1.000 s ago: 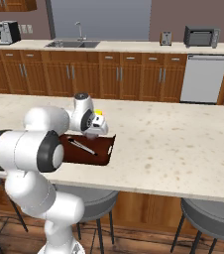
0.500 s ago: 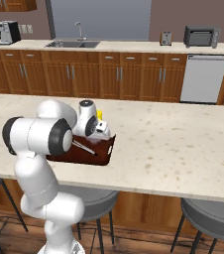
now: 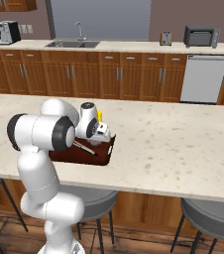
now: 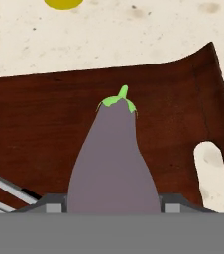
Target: Gather the eggplant and avocado from the fridge and place them on a tray on the dining counter. Then gather the steaks from the fridge and place them on the other tray.
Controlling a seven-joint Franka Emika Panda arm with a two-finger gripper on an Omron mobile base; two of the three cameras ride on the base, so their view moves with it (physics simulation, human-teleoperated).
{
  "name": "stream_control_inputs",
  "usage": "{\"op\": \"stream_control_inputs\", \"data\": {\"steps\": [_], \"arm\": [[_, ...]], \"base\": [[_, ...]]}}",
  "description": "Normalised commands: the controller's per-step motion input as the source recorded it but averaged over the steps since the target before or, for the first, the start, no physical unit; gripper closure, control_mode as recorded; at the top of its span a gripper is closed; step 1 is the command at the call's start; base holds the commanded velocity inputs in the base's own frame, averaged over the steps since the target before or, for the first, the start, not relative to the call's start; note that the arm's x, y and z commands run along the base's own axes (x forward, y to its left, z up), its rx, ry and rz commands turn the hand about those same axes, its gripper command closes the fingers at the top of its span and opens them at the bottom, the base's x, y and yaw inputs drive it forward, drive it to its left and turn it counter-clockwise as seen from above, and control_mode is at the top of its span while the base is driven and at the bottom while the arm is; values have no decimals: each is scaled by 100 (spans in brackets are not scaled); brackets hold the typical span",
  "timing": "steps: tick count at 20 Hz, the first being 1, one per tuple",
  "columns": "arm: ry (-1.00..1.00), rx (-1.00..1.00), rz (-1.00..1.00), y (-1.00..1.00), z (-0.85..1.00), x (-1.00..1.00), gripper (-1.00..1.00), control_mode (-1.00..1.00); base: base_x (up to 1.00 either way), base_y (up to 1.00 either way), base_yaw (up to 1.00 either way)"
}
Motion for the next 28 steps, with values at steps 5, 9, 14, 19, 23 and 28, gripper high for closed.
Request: {"op": "stream_control_inputs", "data": {"steps": [5, 9, 14, 19, 23, 28], "arm": [[1, 0, 0, 0, -1, 0, 100, -100], [0, 0, 0, 0, 0, 0, -100, -100], [0, 0, 0, 0, 0, 0, -100, -100], [0, 0, 0, 0, 16, -8, -100, -100], [0, 0, 0, 0, 50, -26, -100, -100], [0, 0, 0, 0, 71, -56, -100, -100]], "base": [[0, 0, 0], [0, 0, 0], [0, 0, 0], [0, 0, 0], [0, 0, 0], [0, 0, 0]]}}
